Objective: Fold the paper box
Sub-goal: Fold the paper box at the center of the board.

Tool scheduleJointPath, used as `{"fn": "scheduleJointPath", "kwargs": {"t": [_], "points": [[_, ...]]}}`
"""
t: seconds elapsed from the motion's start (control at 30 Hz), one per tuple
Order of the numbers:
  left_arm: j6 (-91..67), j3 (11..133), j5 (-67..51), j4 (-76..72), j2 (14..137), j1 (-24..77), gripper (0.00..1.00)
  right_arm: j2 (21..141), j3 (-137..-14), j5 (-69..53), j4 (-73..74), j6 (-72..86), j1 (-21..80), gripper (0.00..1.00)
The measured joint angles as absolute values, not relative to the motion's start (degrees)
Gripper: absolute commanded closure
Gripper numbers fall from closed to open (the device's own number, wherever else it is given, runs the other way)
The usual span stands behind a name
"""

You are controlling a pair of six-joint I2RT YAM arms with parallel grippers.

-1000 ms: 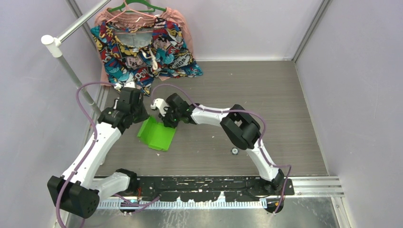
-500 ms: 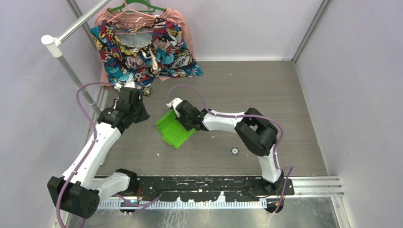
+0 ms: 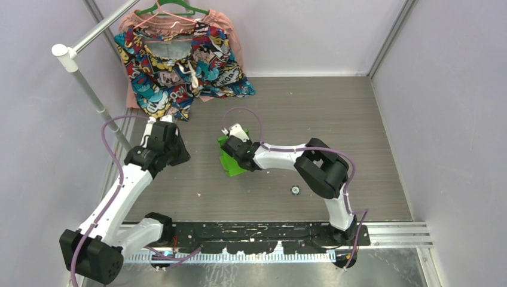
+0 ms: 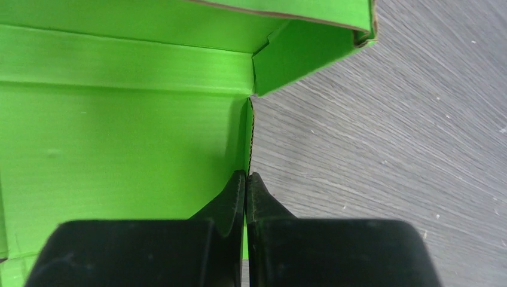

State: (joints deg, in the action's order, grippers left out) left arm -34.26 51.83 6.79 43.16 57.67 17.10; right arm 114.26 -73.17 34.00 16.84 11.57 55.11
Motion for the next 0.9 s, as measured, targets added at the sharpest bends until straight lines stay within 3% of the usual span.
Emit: {"fn": "scheduleJointPath", "kwargs": {"t": [0.6,0.8,0.9], "points": [[-37.36,40.51,1.23,37.08,56.16,17.06,0.87,127.09,-86.00,56.25,30.85,17.89,60.53,0.99],[-37.54,39.90,1.02,34.54,58.26,17.15,0.88,126.52,-85.45,55.70,30.89,18.44,60.45,0.81],[-37.76,39.81,0.91,33.21,59.79,17.52,0.88,125.27,-84.90,53.63,31.24,18.48,60.23,0.80]]}}
